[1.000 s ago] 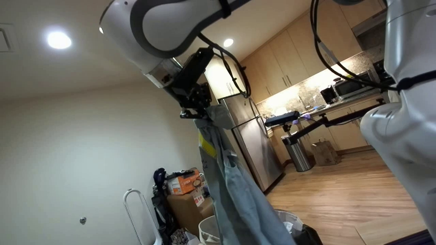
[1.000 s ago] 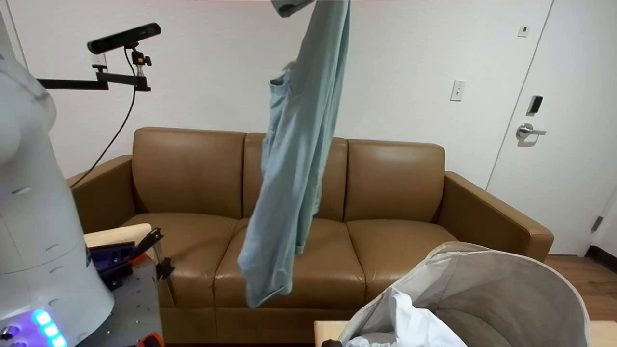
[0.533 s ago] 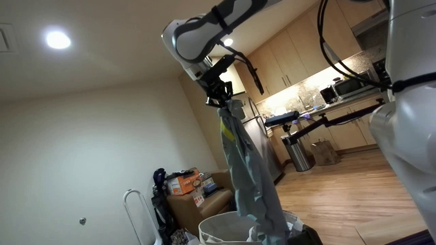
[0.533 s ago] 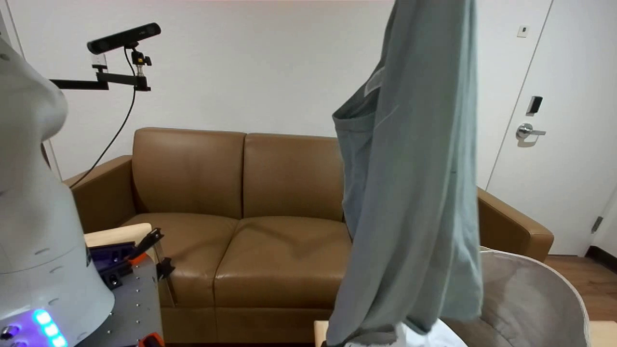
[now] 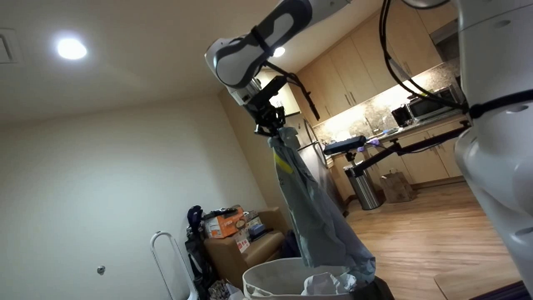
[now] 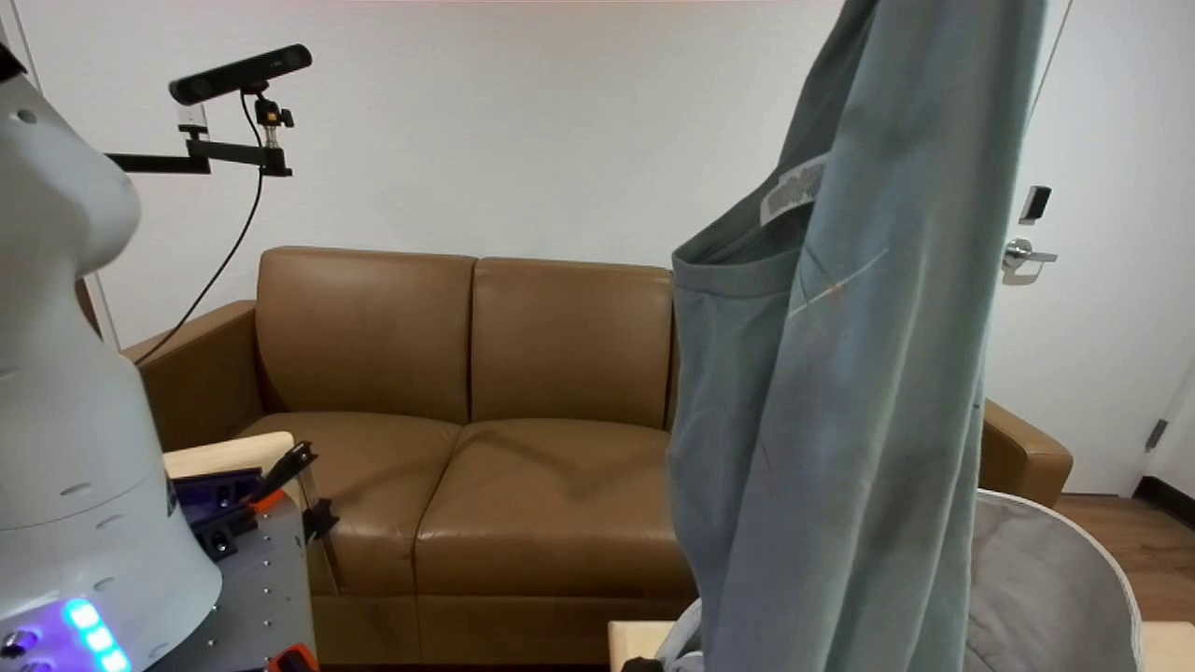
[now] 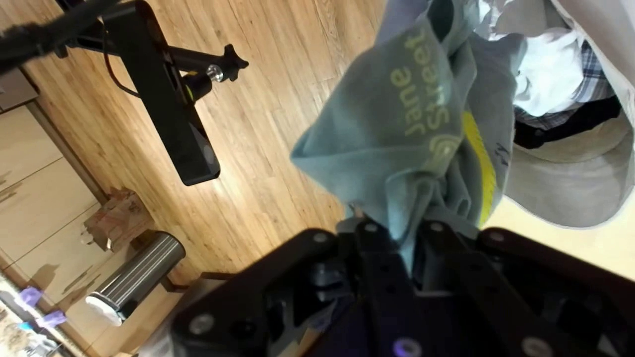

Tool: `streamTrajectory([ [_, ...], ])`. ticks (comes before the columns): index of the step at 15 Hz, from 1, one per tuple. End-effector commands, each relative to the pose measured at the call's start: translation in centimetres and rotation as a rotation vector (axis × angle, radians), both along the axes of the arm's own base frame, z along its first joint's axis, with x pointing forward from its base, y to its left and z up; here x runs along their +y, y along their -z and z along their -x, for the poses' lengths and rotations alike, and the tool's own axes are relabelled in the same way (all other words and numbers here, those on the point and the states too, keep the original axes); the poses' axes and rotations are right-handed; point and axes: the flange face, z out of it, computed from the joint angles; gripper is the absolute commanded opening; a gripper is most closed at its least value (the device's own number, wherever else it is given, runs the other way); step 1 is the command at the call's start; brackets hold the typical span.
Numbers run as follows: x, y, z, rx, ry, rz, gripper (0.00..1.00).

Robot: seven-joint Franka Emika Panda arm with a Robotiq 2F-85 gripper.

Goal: Move all the clothes from the couch and put them in the carrier bag

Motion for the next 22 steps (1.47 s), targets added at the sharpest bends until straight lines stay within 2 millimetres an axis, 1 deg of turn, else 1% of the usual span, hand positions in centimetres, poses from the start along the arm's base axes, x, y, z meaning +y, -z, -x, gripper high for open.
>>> streamTrajectory([
  [1, 0.0, -0.1, 0.0, 0.001, -0.001, -0.001, 0.11],
  [2, 0.0, -0.1, 0.0, 0.001, -0.002, -0.001, 0.04],
  [4, -0.3, 0.2, -1.2, -0.106, -0.03, 0.051, 0.04],
  [7, -1.5, 1.3, -3.5, -0.233, -0.17, 0.121, 0.04],
  [9, -2.5, 3.3, -4.3, -0.348, -0.224, 0.088, 0.04],
  [10, -3.0, 4.6, -4.5, -0.398, -0.244, 0.07, 0.04],
  [12, -3.7, 8.2, -4.2, -0.488, -0.27, 0.027, 0.04],
  [13, -4.3, 11.2, -3.6, -0.517, -0.258, -0.009, 0.04],
  [14, -5.0, 13.2, -2.7, -0.522, -0.241, -0.039, 0.04],
  [15, -5.3, 14.8, -1.5, -0.514, -0.212, -0.071, 0.04],
  [18, -7.8, 17.7, 2.7, -0.517, -0.114, -0.098, 0.04],
  [22, -11.3, 25.1, 7.9, -0.482, 0.013, -0.08, 0.04],
])
